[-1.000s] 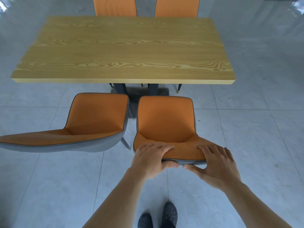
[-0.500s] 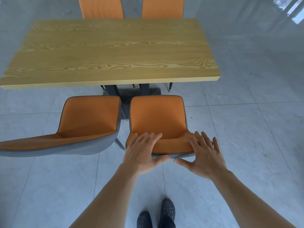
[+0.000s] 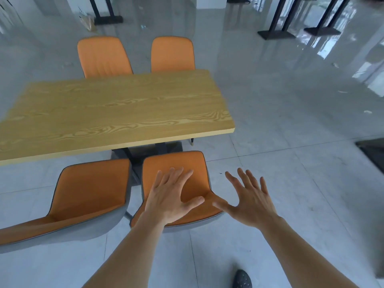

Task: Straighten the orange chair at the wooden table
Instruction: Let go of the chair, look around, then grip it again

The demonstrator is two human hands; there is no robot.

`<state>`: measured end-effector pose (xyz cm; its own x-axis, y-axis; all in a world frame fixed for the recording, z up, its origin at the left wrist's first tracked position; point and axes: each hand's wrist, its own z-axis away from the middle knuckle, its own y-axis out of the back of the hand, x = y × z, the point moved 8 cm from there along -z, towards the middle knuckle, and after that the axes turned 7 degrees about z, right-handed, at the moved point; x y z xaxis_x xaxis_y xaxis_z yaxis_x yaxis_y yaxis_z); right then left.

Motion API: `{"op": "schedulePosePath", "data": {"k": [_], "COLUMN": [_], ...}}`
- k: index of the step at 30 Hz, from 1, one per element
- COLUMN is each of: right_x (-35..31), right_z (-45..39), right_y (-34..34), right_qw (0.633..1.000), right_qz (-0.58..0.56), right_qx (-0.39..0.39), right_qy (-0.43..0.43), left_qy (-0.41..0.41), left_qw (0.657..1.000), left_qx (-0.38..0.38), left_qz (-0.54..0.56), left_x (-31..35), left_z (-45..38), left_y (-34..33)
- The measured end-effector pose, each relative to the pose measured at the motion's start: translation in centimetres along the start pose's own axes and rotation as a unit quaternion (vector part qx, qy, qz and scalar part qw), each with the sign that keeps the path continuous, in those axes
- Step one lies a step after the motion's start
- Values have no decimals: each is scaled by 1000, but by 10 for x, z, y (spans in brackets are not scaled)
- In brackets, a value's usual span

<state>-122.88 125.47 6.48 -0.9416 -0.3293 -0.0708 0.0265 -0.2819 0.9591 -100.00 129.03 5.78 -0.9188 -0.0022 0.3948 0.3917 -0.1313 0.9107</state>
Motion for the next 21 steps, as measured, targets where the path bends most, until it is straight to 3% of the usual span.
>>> {"op": "schedulePosePath", "data": {"k": [14, 21], "right_x": [304, 416], "right_z": [-121, -218], "right_y": [139, 190], "right_qw": [997, 995], "right_qz": [-18, -6], "right_qx": [70, 83], "right_qy": [-31, -48], "left_qy": [-16, -18], "left_qw": [999, 999], "left_qx": [30, 37], "left_qz": [-8, -8], "left_x": [254, 315], "left_z": [-265, -406], "left_y": [7, 21]}}
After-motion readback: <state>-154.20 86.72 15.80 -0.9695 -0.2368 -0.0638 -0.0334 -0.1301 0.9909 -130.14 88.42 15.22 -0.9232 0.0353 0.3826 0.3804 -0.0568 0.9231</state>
